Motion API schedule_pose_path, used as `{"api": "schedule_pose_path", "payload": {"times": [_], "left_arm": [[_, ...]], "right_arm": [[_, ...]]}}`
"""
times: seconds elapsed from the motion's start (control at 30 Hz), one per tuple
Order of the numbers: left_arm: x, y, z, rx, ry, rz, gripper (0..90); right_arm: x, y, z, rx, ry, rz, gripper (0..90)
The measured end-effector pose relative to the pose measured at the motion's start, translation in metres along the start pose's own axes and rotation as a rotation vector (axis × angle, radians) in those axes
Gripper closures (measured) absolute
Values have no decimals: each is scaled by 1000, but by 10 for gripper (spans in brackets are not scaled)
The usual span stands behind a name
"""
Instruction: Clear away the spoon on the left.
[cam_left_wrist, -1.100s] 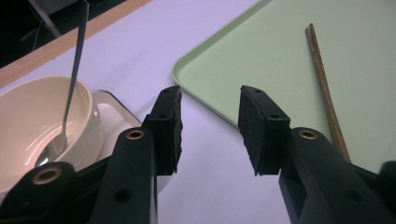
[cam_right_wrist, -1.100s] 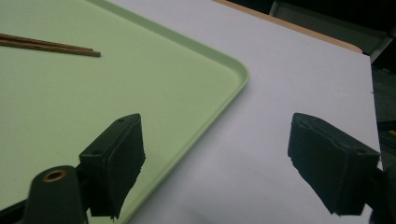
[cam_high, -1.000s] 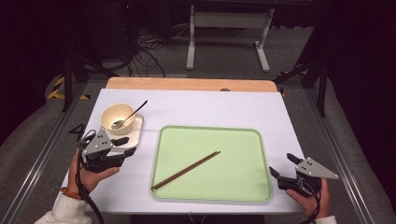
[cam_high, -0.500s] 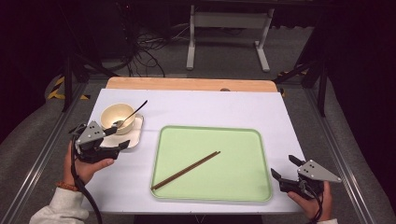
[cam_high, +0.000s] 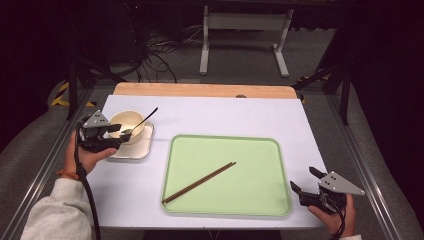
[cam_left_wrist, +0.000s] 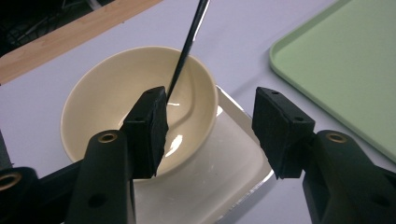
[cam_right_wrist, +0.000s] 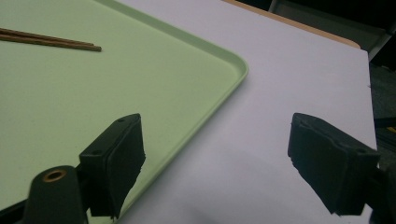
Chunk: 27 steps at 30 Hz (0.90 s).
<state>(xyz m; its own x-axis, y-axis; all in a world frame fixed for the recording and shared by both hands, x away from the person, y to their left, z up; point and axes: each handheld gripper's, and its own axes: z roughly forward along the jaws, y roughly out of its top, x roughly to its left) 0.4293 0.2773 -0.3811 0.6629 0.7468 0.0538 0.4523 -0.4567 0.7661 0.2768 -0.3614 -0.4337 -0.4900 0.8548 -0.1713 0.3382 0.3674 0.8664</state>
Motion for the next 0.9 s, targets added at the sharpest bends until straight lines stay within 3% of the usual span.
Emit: {"api": "schedule_pose_path", "payload": {"times": [0.13,0.3,0.43,0.63,0.73,0.9], "left_arm": [[9,8,15,39,9,19,482],[14,15,31,89,-5,18,503],[20,22,42,132,-13,41,520],[27,32,61,222,32,86,536],[28,34,70,256,16,112,528],[29,34,83,313,44,126,546]], "right_arm": [[-1,-2,-3,2,-8,7,189],[2,-2,-14,-41,-14,22,190],[3,-6,-20,-31,-23,30,190],[-1,-14,-32,-29,-48,57,190],[0,-16,-36,-26,-57,58,190],[0,-22,-42,-12,-71,57,190]]}}
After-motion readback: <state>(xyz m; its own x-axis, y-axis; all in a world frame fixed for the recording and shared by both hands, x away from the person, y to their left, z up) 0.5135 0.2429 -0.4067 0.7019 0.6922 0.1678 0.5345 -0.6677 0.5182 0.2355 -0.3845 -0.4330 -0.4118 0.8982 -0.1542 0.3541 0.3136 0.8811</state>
